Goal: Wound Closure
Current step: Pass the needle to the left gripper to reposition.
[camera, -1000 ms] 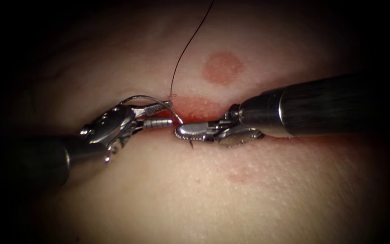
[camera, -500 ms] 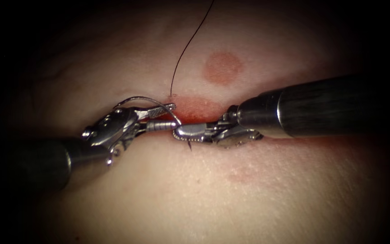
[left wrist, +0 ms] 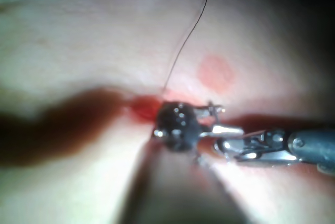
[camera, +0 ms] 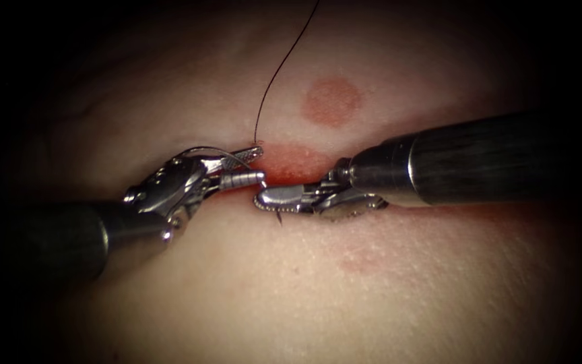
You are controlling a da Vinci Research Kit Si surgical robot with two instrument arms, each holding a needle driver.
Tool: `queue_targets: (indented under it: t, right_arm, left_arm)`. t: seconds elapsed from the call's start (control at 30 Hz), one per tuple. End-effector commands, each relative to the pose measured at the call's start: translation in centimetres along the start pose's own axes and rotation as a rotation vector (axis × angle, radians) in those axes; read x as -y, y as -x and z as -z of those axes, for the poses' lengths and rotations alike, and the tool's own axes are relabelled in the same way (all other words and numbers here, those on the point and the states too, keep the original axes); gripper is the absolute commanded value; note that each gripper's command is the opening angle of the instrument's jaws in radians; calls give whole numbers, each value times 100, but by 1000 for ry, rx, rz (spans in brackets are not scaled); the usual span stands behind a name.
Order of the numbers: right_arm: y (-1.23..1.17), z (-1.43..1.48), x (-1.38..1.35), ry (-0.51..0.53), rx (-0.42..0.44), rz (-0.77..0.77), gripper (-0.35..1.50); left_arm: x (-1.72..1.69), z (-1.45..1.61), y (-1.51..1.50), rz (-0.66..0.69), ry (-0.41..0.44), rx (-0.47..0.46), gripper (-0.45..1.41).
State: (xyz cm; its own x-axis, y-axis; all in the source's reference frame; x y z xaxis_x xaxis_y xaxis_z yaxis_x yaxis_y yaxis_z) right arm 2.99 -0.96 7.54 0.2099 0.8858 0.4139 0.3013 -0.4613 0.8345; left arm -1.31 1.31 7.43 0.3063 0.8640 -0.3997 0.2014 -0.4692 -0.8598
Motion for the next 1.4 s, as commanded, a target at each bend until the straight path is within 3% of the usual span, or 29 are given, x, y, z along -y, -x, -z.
queue_targets:
  t: [0.03, 0.17, 0.2, 0.23, 0.33, 0.47, 0.67, 0.73, 0.8, 0.9, 1.0, 1.3, 1.4]
  right_arm:
    - [0, -4, -5, -3, 1, -4, -35]
    - [0, -7, -1, -6, -3, -6, -35]
    - [0, -7, 0, -7, -4, -7, -8]
    - [-1, -8, 2, -9, -9, 2, 41]
    - [-3, -9, 4, -20, -51, 37, 106]
    - [-5, -10, 6, -29, -115, 146, 130]
    - [-8, -11, 11, -12, -227, 574, 133]
    - [-9, -11, 14, -6, -200, 717, 140]
    - [-10, -10, 17, 2, -113, 846, 141]
    - [-10, -4, 20, 134, -13, 999, 141]
    - [-17, 3, 23, 276, 101, 1049, 145]
    - [-19, 5, 24, 316, 95, 1052, 148]
    - [-20, 7, 25, 338, 117, 1120, 148]
  left_arm:
    - [5, -2, 8, -1, 0, 2, 7]
    - [5, -3, 11, -5, 2, 3, -20]
    - [6, -3, 11, -3, 0, 0, -27]
    - [7, -3, 11, -1, -3, -4, -33]
    - [11, -3, 10, 1, 2, 6, -35]
    - [17, 0, 10, 1, 17, 41, -35]
    - [17, 0, 12, -6, 59, 119, -35]
    - [16, 0, 13, -21, 87, 168, -35]
    - [15, 0, 15, -28, 100, 192, -35]
    - [15, 1, 18, -37, 127, 241, -35]
    - [14, 2, 21, -43, 160, 302, -35]
    - [14, 1, 19, -46, 161, 302, -35]
    - [13, 2, 19, -46, 163, 305, -35]
